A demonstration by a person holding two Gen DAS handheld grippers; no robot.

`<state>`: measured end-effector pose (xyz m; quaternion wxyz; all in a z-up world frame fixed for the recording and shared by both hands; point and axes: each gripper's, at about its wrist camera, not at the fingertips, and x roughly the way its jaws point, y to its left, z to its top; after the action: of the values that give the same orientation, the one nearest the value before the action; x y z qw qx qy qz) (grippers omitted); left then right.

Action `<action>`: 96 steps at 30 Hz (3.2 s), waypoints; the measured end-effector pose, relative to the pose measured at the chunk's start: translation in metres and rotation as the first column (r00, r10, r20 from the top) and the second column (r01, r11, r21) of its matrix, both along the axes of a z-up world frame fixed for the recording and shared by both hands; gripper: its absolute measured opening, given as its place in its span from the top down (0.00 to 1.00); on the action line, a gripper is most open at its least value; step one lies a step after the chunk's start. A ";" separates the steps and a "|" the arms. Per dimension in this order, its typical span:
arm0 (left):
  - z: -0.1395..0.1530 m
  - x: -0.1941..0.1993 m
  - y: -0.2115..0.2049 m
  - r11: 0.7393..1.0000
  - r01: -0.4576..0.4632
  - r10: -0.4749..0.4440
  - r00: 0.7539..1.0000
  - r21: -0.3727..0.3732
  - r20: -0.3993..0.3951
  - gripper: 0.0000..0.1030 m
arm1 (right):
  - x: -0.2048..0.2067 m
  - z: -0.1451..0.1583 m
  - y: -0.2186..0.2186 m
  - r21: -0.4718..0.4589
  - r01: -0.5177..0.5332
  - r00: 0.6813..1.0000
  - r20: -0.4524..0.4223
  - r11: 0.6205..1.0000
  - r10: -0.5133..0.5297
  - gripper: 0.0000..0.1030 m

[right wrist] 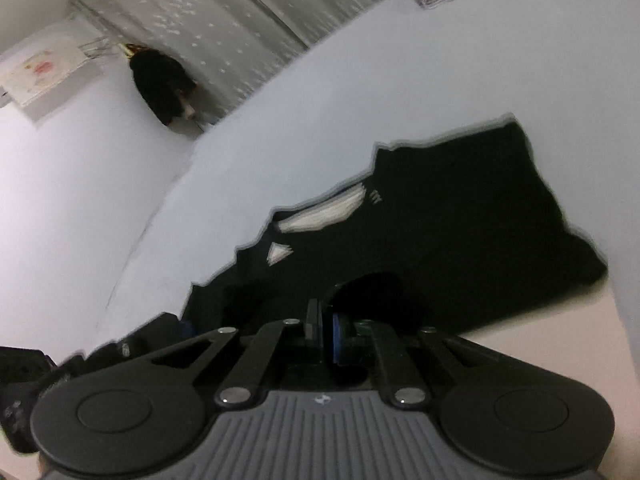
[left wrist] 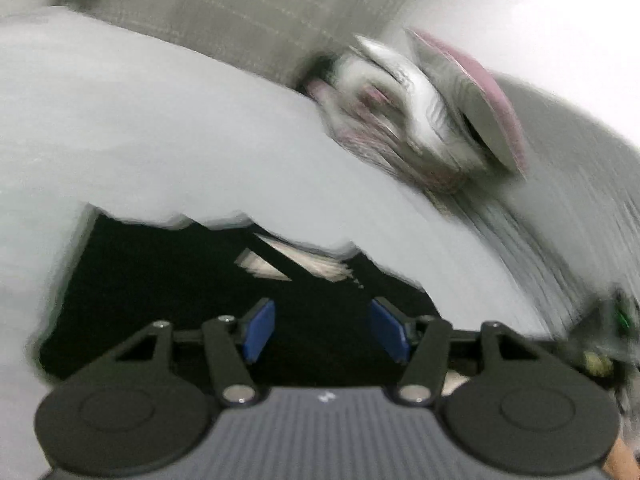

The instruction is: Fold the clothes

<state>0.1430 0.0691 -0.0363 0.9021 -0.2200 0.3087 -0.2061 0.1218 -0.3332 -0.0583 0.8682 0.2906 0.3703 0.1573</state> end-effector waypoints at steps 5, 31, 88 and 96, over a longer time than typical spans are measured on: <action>-0.007 0.008 0.061 0.969 -0.244 0.242 0.969 -0.044 -0.040 0.56 | 0.023 0.043 0.012 0.003 -0.021 0.998 0.057 1.000 0.021 0.92; -0.046 0.017 0.019 0.987 -0.089 0.098 0.993 0.131 -0.066 0.78 | 0.032 0.024 -0.083 -0.049 0.063 0.997 0.049 0.997 -0.060 0.92; -0.041 0.011 -0.021 0.933 0.030 -0.033 0.999 0.360 0.000 0.58 | 0.041 -0.014 -0.076 -0.534 0.111 0.993 0.101 0.838 -0.067 0.75; -0.040 0.011 -0.020 0.938 0.026 -0.028 1.000 0.345 0.001 0.56 | 0.037 0.009 -0.083 -0.428 0.140 0.990 0.063 0.893 -0.125 0.76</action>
<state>0.1541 0.0491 -0.0760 0.9247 -0.0536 0.3405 -0.1618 0.1592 -0.4165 -0.0493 0.9257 0.1134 0.3605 0.0171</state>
